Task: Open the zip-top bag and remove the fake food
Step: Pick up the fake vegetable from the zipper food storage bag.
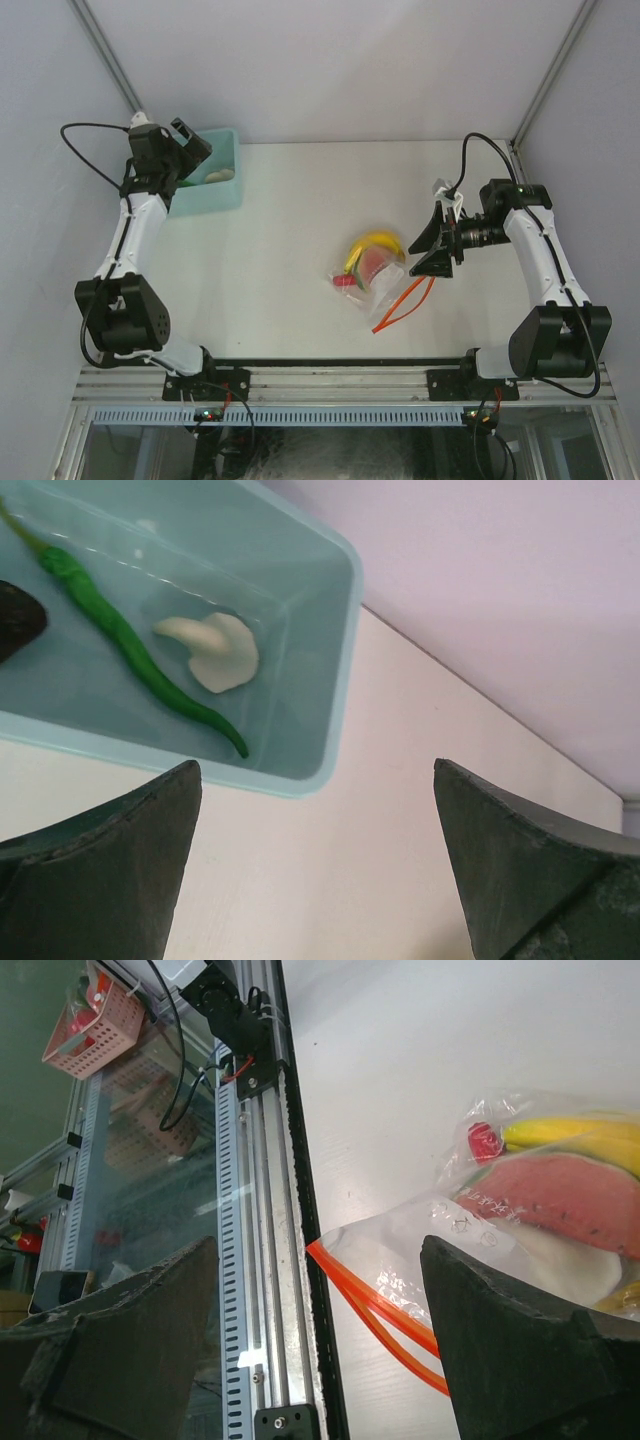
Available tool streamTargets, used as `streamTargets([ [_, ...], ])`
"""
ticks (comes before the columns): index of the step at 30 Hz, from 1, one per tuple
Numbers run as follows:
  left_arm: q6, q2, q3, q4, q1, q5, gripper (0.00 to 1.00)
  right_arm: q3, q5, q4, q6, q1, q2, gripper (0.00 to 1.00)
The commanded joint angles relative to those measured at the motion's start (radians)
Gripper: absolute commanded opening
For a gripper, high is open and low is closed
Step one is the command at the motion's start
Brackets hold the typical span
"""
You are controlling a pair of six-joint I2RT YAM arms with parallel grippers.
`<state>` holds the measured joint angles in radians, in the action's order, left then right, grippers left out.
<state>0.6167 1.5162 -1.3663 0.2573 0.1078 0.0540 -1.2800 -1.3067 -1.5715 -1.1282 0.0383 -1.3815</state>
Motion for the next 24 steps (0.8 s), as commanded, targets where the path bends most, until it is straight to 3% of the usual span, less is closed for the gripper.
streamTargets([
  [1,-0.032,-0.107,0.081,-0.123,0.004,0.129,1.0,-0.007,-0.005,0.004,-0.031,0.003,0.034,0.81],
  [16,-0.01,-0.332,0.315,-0.231,-0.025,0.332,1.0,-0.007,0.004,0.001,-0.058,0.004,0.047,0.82],
  [24,-0.053,-0.437,0.385,-0.214,-0.103,0.306,1.0,-0.007,0.014,0.012,-0.061,0.003,0.056,0.81],
])
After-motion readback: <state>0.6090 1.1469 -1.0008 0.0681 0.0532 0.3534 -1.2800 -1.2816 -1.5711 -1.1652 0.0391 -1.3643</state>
